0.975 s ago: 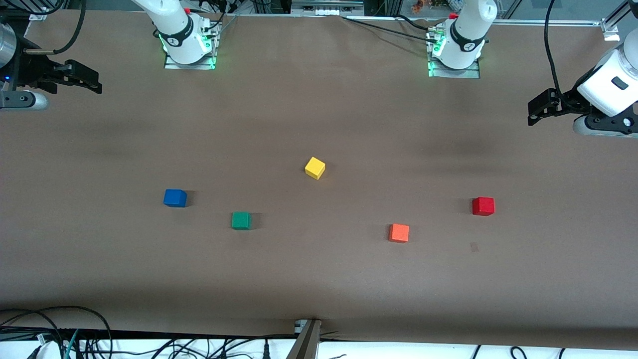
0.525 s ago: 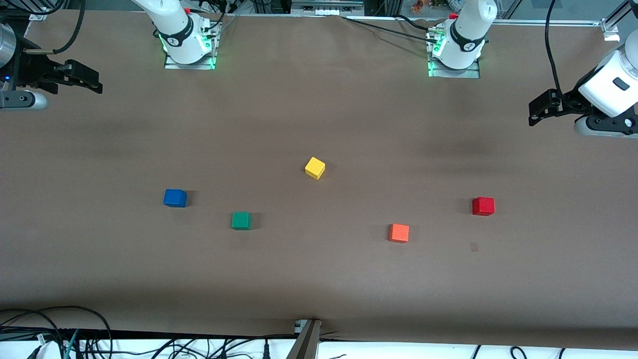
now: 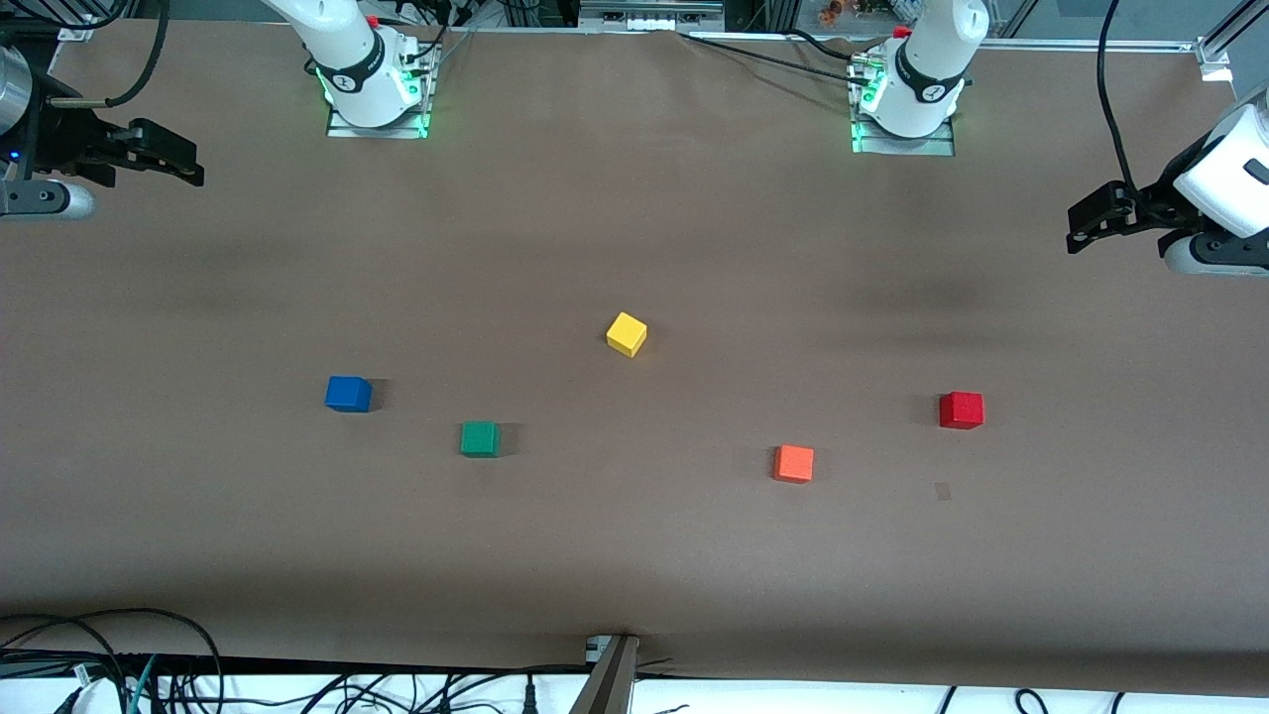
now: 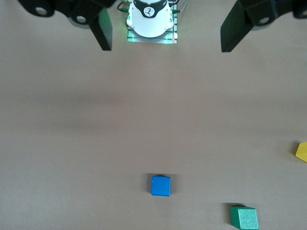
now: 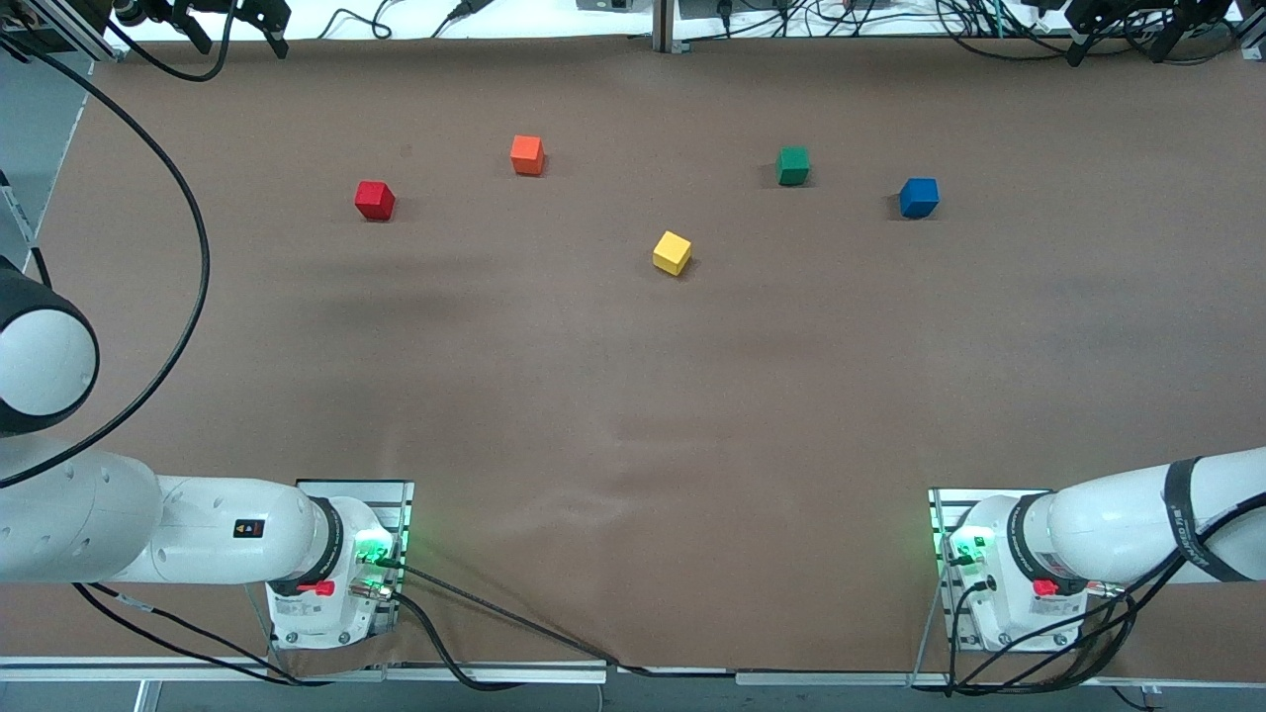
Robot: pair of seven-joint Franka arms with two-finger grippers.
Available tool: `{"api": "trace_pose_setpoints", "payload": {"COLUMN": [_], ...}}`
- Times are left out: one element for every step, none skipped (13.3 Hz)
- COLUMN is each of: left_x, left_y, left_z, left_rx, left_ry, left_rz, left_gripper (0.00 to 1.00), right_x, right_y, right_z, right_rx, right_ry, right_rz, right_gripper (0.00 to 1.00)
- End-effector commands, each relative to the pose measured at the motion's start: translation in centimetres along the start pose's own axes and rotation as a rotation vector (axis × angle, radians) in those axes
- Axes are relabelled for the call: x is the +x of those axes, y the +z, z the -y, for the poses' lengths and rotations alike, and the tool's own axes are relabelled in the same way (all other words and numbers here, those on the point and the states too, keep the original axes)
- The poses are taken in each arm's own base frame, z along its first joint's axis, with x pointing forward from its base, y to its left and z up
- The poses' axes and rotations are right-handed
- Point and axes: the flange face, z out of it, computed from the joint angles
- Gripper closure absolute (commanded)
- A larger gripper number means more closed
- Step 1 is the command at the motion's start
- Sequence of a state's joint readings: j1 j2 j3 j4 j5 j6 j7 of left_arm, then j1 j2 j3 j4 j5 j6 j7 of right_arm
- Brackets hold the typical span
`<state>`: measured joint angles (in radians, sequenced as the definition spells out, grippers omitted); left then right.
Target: Pass red block to right arm, stack on blue
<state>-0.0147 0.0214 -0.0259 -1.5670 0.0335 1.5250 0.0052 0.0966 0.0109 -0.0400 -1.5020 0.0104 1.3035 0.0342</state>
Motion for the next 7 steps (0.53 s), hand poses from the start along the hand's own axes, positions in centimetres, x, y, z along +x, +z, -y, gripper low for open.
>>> {"api": "trace_pose_setpoints", "payload": {"left_x": [0.04,-0.01,0.07,0.28,0.56,0.61,0.59], "left_y": [-0.17,-0.06,-0.07,0.20,0.63,0.72,0.74], "left_z": [-0.54,-0.62,-0.47,-0.06,0.02,0.19,0.18], "left_rx": [0.016,0.016,0.014,0.014,0.014,0.013,0.012], "left_ry": [0.008,0.008,0.007,0.015,0.015,0.011,0.011], "left_rz": [-0.002,0.004,0.001,0.001,0.009,0.010,0.012], "left_gripper": [0.00,0.00,0.00,0.00,0.00,0.00,0.00], "right_x": [0.02,0.02,0.02,0.03,0.02,0.02,0.03], "right_y": [-0.56,-0.56,-0.56,-0.58,-0.56,-0.56,-0.58], "right_z": [0.03,0.03,0.12,0.12,0.12,0.12,0.12], "right_rx": [0.020,0.020,0.020,0.020,0.020,0.020,0.020], "right_ry": [-0.006,-0.006,-0.008,-0.008,-0.008,-0.008,-0.008], "right_rz": [-0.008,-0.008,-0.008,-0.009,-0.008,-0.008,-0.009], "right_gripper": [0.00,0.00,0.00,0.00,0.00,0.00,0.00]}}
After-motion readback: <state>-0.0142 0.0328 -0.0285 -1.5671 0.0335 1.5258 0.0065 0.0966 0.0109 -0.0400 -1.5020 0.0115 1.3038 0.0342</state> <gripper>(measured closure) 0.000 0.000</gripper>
